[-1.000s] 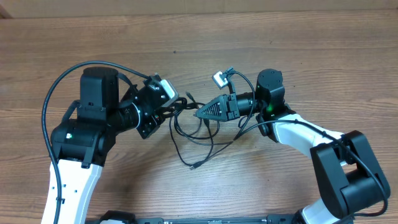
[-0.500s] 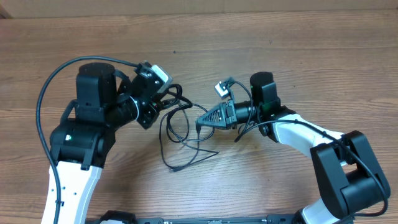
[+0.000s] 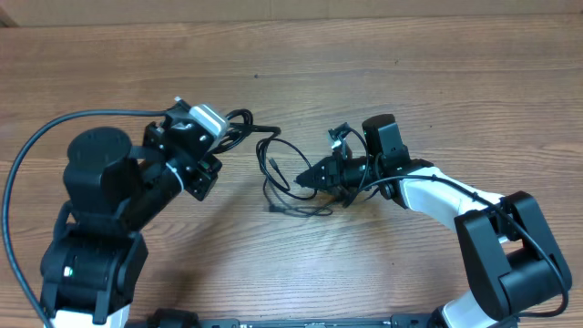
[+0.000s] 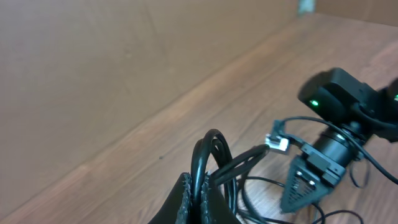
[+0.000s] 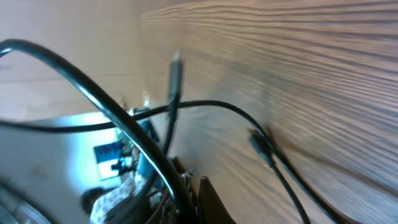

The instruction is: Untangle cables

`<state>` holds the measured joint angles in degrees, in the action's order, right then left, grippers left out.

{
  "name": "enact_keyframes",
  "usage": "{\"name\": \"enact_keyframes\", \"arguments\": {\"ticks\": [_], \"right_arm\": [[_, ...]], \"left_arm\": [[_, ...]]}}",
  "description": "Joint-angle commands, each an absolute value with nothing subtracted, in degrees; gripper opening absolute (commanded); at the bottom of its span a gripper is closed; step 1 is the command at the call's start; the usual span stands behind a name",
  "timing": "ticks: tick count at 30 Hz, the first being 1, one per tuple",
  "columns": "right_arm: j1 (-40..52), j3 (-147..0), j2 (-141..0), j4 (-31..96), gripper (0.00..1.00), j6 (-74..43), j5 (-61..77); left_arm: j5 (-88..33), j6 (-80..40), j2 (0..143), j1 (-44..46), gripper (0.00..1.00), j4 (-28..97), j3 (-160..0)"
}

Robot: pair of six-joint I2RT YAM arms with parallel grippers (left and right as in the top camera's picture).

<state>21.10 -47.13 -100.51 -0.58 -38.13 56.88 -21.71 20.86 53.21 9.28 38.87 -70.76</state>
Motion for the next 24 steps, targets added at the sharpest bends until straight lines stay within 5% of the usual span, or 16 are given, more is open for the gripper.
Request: {"name": "enact_keyframes", "arguments": {"ticks": [1, 13, 24], "right_arm": [[21.15, -47.22, -99.66, 1.56, 0.04, -37.17, 50.65], [21.15, -47.22, -99.66, 9.93, 0.04, -37.15, 41.54], [21.15, -47.22, -99.66, 11.27, 0.04, -37.17, 39.88]], "left_arm": [[-15.73, 17.69, 50.92, 8.91, 0.04, 37.43, -72.55], [-2.48, 6.39, 50.0, 8.91, 0.05, 35.81, -72.58], [21.56, -20.05, 50.02, 8.91, 0.04, 35.79, -72.58]]}}
